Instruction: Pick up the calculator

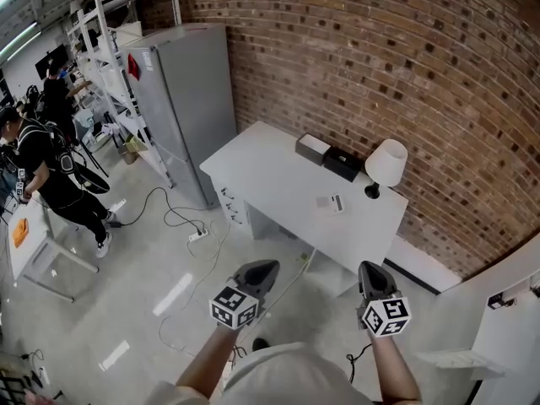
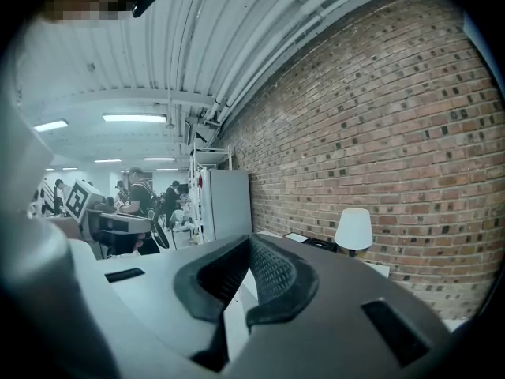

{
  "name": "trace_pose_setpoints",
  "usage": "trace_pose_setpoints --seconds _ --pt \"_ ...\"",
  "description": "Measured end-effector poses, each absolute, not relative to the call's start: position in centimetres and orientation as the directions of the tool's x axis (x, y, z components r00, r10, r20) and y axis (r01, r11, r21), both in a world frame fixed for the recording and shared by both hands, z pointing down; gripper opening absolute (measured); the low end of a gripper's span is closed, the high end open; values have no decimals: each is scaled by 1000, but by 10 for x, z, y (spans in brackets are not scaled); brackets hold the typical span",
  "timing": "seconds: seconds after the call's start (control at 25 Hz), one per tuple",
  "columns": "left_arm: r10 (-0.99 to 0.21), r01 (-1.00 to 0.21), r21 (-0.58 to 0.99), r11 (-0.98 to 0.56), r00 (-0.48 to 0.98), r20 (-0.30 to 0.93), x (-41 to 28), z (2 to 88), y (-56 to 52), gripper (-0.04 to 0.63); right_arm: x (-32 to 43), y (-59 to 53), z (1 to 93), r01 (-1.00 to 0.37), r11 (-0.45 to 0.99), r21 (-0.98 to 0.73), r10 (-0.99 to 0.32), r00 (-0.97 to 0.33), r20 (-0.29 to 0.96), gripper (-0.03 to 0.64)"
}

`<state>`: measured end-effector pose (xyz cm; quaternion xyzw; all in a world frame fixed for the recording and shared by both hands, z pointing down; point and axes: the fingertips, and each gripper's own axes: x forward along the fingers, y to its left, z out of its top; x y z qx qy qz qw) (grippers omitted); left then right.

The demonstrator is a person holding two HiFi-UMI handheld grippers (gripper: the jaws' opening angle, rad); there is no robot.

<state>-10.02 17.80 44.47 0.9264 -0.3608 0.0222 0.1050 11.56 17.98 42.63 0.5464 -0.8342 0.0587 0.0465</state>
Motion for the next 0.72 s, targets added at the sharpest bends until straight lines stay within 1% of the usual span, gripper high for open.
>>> trace_pose_setpoints --seconds 0.12,0.24,0.36,0.72 --pt "-659 -668 186 -720 743 118 -106 447 177 11 108 179 426 -920 390 -41 -909 -391 141 29" --pt "-652 -662 191 -725 749 121 -111 450 175 11 103 178 427 -923 382 -38 -912 -384 144 64" --pt "-646 -657 195 -728 753 125 -118 453 174 11 98 177 431 -927 373 -44 -915 -375 150 113" --pt "-626 -641 204 -740 767 141 -143 465 166 11 76 174 437 -936 349 -51 -922 -352 162 118"
